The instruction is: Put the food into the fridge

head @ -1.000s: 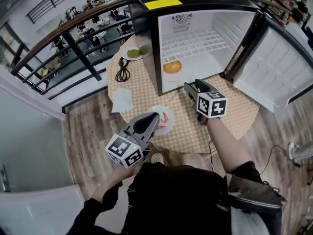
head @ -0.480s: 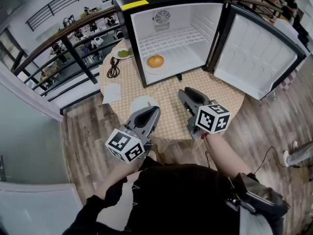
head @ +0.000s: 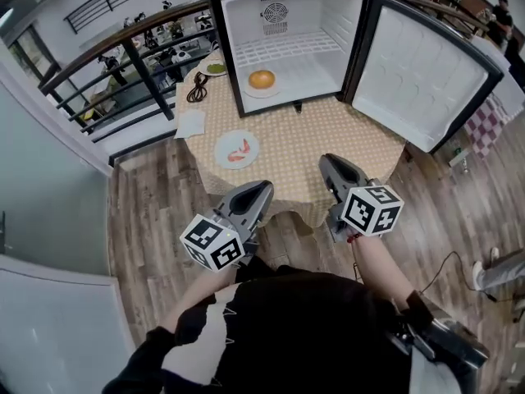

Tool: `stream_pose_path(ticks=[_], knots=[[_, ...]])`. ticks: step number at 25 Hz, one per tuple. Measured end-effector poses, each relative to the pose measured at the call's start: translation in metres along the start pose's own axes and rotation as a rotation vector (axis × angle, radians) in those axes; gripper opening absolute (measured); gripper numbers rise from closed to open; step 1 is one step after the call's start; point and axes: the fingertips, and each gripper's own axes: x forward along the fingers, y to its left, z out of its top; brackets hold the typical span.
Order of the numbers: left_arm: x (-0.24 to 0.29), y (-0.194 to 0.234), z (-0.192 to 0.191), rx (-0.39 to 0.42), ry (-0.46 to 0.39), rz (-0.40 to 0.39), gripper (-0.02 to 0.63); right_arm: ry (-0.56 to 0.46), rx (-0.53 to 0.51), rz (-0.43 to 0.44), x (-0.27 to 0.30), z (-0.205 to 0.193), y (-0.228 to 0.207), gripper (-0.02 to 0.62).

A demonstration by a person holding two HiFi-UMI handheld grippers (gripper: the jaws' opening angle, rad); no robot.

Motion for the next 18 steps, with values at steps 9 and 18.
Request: stream_pose_path(ticks=[9,18], knots=[[0.005,-0.044,-0.022,-0.019,0.007,0.006,0.014,0.054,0.008,-0.013,-0.056,-0.023,-0.011,0.031],[0.013,-0.066,-0.024,-0.024,0.004,0.015,0.014,0.1,-0.029,0.01,-0.081,-0.023,-0.01,0.017]])
